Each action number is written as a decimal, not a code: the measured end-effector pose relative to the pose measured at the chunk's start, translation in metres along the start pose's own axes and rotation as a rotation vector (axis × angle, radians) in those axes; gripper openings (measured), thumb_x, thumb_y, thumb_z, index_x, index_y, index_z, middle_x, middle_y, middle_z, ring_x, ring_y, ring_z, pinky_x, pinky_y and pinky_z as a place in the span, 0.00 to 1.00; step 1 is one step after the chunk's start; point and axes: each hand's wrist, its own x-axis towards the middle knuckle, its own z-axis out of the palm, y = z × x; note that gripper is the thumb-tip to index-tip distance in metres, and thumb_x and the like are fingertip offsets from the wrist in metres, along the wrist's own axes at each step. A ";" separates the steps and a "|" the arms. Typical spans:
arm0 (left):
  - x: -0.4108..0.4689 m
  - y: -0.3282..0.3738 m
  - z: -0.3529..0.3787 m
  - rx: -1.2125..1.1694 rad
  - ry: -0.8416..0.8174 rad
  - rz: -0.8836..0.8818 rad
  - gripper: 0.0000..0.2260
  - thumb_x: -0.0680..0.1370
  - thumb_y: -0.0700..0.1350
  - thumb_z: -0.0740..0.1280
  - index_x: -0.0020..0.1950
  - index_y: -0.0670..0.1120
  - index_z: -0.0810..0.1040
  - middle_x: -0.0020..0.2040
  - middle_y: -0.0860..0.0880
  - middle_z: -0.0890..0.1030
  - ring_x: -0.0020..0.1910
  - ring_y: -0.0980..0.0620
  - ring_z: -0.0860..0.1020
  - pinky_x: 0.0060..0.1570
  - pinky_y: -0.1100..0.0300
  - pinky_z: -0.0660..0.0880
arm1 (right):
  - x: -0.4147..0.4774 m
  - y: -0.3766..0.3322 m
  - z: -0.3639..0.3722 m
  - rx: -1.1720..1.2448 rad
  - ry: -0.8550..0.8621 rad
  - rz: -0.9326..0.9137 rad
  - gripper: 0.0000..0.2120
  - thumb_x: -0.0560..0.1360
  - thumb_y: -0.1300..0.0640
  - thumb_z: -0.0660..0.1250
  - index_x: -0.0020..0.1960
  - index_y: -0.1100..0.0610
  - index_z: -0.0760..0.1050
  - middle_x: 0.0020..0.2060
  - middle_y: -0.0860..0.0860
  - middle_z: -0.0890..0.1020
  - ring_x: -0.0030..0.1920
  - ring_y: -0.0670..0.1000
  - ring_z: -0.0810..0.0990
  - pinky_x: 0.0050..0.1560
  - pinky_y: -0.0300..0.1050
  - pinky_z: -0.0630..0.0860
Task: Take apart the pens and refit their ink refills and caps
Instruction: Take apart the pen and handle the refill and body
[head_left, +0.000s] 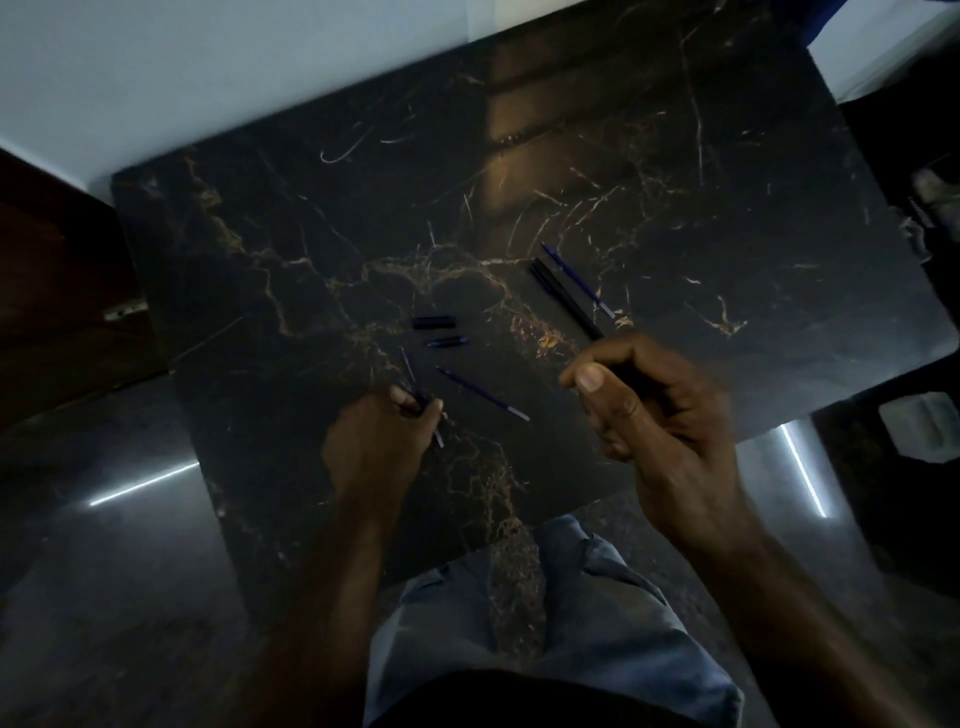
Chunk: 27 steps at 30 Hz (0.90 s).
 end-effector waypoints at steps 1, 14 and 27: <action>0.001 0.002 -0.001 0.001 0.002 -0.010 0.15 0.79 0.64 0.70 0.50 0.53 0.86 0.44 0.53 0.87 0.46 0.48 0.86 0.42 0.56 0.78 | 0.000 -0.002 0.000 0.002 -0.002 -0.004 0.09 0.83 0.62 0.65 0.48 0.67 0.79 0.34 0.37 0.74 0.32 0.41 0.70 0.37 0.33 0.68; -0.002 0.012 -0.021 -0.241 -0.012 -0.082 0.14 0.78 0.54 0.72 0.34 0.50 0.82 0.28 0.56 0.79 0.35 0.54 0.82 0.38 0.61 0.69 | -0.006 -0.004 -0.015 -0.073 -0.067 -0.020 0.09 0.84 0.62 0.63 0.52 0.64 0.81 0.37 0.33 0.77 0.37 0.38 0.76 0.42 0.30 0.71; -0.076 0.130 -0.132 -1.388 0.119 0.634 0.06 0.84 0.35 0.66 0.47 0.41 0.77 0.36 0.50 0.86 0.30 0.53 0.85 0.28 0.61 0.80 | 0.010 -0.044 -0.004 0.153 -0.065 -0.152 0.11 0.83 0.61 0.60 0.59 0.60 0.79 0.36 0.58 0.73 0.33 0.53 0.71 0.35 0.44 0.70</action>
